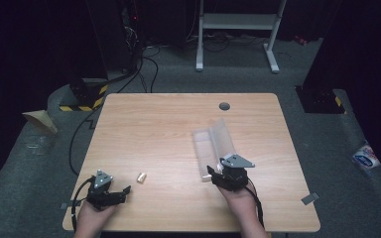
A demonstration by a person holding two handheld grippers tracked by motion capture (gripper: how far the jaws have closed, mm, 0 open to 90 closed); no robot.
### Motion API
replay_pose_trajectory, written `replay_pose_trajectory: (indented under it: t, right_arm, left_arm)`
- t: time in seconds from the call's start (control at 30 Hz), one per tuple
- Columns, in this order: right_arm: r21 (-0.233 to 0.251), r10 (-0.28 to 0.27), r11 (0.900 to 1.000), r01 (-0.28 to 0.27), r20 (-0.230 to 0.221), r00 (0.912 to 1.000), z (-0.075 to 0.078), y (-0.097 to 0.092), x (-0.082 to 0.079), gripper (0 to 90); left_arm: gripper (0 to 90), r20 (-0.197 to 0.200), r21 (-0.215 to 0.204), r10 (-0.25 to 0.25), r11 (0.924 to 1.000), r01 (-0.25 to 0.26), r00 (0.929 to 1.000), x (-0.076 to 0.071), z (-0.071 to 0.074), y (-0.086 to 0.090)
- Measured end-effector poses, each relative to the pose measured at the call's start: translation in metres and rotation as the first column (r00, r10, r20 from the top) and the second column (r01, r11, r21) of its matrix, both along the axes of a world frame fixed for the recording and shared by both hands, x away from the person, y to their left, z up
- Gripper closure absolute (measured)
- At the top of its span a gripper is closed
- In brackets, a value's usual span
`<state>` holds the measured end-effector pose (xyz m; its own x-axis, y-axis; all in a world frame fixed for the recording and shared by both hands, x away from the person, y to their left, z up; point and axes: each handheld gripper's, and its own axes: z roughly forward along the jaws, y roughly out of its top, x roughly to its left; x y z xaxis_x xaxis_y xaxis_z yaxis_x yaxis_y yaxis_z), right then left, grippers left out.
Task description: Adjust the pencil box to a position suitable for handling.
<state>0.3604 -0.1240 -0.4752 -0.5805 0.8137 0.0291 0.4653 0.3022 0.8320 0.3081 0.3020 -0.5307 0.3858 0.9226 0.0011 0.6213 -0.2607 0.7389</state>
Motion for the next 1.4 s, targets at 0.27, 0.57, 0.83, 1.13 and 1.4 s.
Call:
replay_pose_trajectory:
  t: [0.27, 0.57, 0.83, 1.13, 1.4]
  right_arm:
    - [0.003, -0.002, 1.0000, 0.002, -0.019, 0.9998, -0.008, 0.006, 0.001, 41.5]
    - [-0.024, 0.022, 0.9994, -0.023, -0.066, 0.9976, -0.022, 0.025, 0.000, 42.5]
    - [-0.053, 0.025, 0.9982, -0.029, -0.078, 0.9966, -0.030, 0.033, -0.001, 42.5]
    - [-0.064, 0.022, 0.9975, -0.028, -0.086, 0.9961, -0.035, 0.034, 0.000, 46.0]
    - [-0.071, 0.024, 0.9970, -0.030, -0.084, 0.9962, -0.040, 0.038, 0.003, 57.7]
  left_arm:
    - [14.1, 0.000, 0.001, 0.000, 1.0000, 0.000, 1.0000, 0.000, 0.000, 0.000]
    - [14.1, -0.001, -0.002, 0.002, 1.0000, -0.002, 1.0000, -0.001, 0.000, 0.000]
    - [14.1, -0.001, -0.004, 0.003, 1.0000, -0.003, 1.0000, -0.001, 0.000, 0.000]
    - [14.4, 0.000, -0.003, 0.004, 1.0000, -0.004, 1.0000, -0.001, 0.000, 0.000]
    - [14.4, -0.002, -0.002, 0.005, 1.0000, -0.005, 1.0000, -0.001, 0.000, 0.000]
